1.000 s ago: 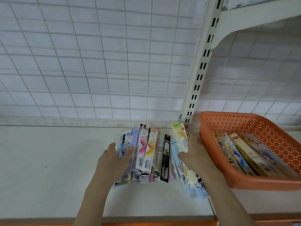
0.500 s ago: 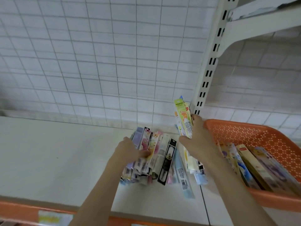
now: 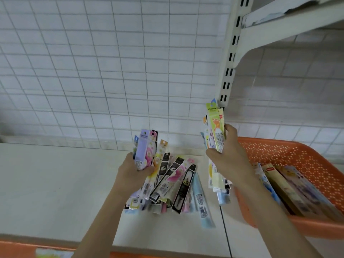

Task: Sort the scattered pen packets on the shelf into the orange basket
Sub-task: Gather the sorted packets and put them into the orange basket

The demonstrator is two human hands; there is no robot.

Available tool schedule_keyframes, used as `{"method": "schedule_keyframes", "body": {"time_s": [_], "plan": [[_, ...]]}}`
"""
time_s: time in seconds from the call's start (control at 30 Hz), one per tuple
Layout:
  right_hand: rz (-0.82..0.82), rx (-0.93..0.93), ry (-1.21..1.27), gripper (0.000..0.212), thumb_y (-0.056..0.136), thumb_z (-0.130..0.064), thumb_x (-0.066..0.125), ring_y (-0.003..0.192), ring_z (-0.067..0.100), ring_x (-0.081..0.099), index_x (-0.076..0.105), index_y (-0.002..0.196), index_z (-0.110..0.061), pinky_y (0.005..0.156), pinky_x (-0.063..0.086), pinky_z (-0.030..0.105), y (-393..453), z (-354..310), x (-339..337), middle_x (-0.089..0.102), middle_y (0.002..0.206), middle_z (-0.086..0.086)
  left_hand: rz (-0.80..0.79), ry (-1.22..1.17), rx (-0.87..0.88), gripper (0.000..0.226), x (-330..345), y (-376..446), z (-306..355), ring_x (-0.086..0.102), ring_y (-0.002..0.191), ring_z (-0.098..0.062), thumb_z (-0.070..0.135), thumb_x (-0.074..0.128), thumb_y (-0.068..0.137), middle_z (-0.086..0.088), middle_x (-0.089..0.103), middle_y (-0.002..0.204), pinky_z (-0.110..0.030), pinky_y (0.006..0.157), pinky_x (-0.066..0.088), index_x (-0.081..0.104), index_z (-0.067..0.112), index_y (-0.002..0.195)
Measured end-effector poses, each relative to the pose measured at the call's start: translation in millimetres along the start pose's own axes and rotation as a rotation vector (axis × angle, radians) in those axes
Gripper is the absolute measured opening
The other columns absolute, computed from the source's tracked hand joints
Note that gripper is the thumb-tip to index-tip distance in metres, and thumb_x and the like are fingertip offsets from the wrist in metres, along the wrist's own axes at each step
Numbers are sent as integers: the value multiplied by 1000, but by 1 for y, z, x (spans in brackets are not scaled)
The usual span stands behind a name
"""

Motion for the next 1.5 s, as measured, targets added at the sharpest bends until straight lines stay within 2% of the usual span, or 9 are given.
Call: {"method": "schedule_keyframes", "body": {"time_s": [0.23,0.4,0.53,0.93,1.07,1.2,1.33,1.4,1.5], "plan": [[150,119,180,60,87,-8,56,79,11,60,26,135,-26,66,49,32,0,5,-67,60,98,-6,69,-83,153,27,-4,-16,50,51,62,-15,17,71,81,0,55,75,-23,51,35,49,11,95],[261,245,225,51,90,-8,55,57,14,44,28,129,-26,49,34,26,-4,32,-114,50,76,1,88,-139,229,25,2,-32,81,48,57,-15,19,70,81,-2,53,71,-24,50,33,48,12,92],[255,346,-9,59,87,-12,57,58,17,47,25,136,-19,48,35,26,-8,60,-140,50,77,1,48,-164,246,29,18,-43,94,42,51,-13,20,70,81,3,45,65,-23,48,31,41,22,78],[-73,412,-332,75,89,-12,58,62,14,53,8,145,-10,50,43,26,-14,98,-112,61,98,13,-39,-148,227,25,63,-68,101,44,55,-14,15,69,81,0,49,69,-22,51,32,47,8,92],[-151,421,-397,86,89,-15,59,59,14,53,-3,149,-12,50,42,25,-15,105,-111,57,87,9,-16,-141,198,25,61,-73,99,43,55,-17,15,69,81,-2,48,67,-23,50,33,47,7,90],[-210,362,-470,75,87,-34,61,81,17,56,19,146,-13,60,45,23,-15,110,-114,59,117,8,-18,-132,195,25,67,-81,102,47,59,-16,16,70,80,-1,52,70,-26,53,35,49,9,90],[-220,309,-571,72,85,-54,56,94,22,56,32,139,-12,78,49,31,-23,109,-129,60,117,5,-6,-123,199,27,72,-89,111,51,64,-16,18,71,79,-2,55,74,-25,55,37,51,8,96],[-195,270,-622,65,88,-54,53,92,19,54,37,134,-10,82,46,29,-30,106,-143,58,122,7,4,-123,219,29,74,-91,120,50,63,-16,18,72,79,-2,53,73,-25,54,35,51,5,95],[-95,197,-622,51,94,-39,49,114,22,54,40,137,-14,90,41,28,-41,105,-166,54,132,7,0,-143,246,29,81,-97,142,50,63,-13,19,72,80,0,53,74,-23,54,34,50,7,95]]}}
Point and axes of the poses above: each hand's wrist, its own y-axis towards the middle knuckle, its own x-axis out of the palm, z = x × y, the point moved 2 cm from there along y, towards the middle knuckle
